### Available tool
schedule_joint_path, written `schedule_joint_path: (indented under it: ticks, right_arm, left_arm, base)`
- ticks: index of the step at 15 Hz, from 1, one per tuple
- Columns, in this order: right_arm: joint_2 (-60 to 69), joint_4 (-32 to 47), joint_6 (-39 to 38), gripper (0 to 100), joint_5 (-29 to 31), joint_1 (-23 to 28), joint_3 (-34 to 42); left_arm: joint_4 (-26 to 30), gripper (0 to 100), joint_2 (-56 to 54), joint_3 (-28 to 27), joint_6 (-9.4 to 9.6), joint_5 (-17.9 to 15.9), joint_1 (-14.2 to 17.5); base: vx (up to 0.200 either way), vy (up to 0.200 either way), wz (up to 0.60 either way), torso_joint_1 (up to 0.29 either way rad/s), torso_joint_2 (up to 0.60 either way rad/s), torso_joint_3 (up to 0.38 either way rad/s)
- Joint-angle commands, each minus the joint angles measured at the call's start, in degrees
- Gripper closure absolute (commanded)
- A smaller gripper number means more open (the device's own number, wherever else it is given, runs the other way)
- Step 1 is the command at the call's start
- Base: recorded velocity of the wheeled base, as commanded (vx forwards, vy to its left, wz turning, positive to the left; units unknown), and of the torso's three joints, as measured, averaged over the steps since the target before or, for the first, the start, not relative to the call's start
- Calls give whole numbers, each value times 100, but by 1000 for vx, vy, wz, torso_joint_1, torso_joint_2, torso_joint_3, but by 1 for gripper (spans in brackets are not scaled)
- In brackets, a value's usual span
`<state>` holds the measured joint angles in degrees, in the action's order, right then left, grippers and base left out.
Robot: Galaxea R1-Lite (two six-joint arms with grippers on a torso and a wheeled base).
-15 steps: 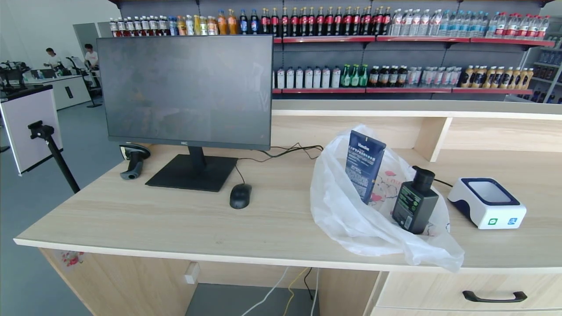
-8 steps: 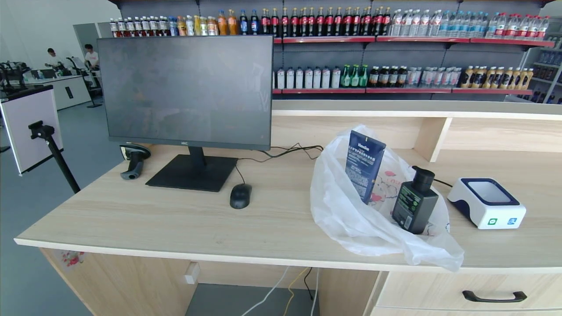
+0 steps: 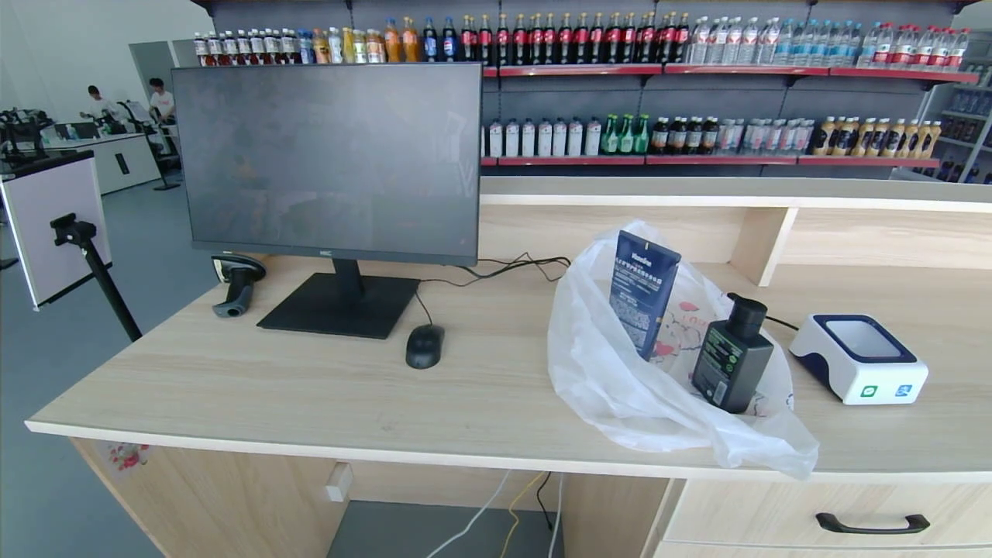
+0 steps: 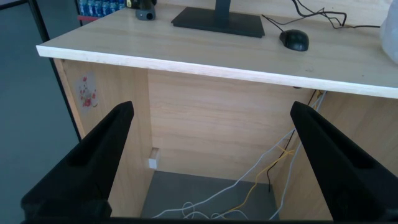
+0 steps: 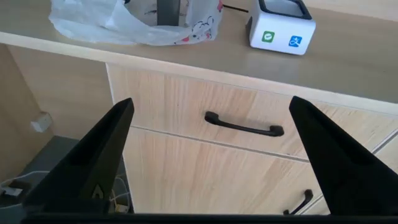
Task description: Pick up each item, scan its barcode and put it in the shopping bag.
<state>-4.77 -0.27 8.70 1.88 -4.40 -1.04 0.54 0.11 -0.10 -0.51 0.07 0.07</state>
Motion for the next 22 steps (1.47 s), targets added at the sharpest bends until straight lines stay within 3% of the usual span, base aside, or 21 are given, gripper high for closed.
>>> schedule_joint_path:
  ticks: [1,6,8,13,22]
  right_arm:
    - [-33,0,-27,0,-3,-8,7]
    - [-42,0,-466,0,41,36,7]
    - [116,9,-449,0,50,642,7]
    - [477,-8,-378,0,-56,440,7]
    - [477,36,-756,0,-30,440,104]
  left_arm:
    - [-1,0,-2,1,7,1,1]
    - [-1,0,-2,1,-2,1,1]
    - [8,0,-2,1,-2,1,1]
    - [-1,0,-2,1,-2,1,1]
    - [-1,0,-2,1,-2,1,1]
  base:
    - [0,0,0,0,0,0]
    - [0,0,0,0,0,0]
    - [0,0,0,0,0,0]
    - [0,0,0,0,0,0]
    - [-200,0,0,3,2,3]
